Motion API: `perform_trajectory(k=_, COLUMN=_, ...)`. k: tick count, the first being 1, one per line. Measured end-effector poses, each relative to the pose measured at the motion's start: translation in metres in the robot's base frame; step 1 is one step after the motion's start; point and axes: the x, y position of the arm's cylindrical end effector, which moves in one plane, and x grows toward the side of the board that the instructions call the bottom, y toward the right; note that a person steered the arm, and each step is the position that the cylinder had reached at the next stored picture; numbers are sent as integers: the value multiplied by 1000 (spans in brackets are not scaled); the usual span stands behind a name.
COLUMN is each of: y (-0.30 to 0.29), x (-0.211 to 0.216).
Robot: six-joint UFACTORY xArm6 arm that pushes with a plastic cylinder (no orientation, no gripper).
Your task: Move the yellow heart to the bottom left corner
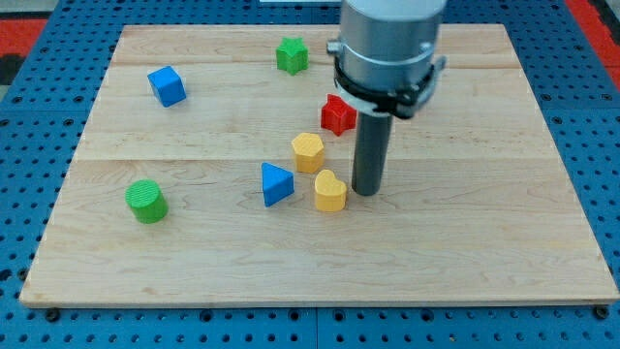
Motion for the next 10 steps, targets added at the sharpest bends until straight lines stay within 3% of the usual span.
perform_trajectory(k=1, y=-88, x=22)
perform_trajectory(k=2, y=-94, x=21)
perform_trajectory(k=3, y=-77, x=-5)
perform_trajectory(k=4, y=-122, x=7)
perform_trajectory(k=5, y=-143, x=45)
perform_trajectory(k=6, y=-129, x=43)
perform_trajectory(k=7, y=-85, x=8)
perform_trajectory(k=8, y=-140, x=1)
perform_trajectory(k=9, y=-193, x=29)
perform_trajectory(k=10, y=-240, x=27)
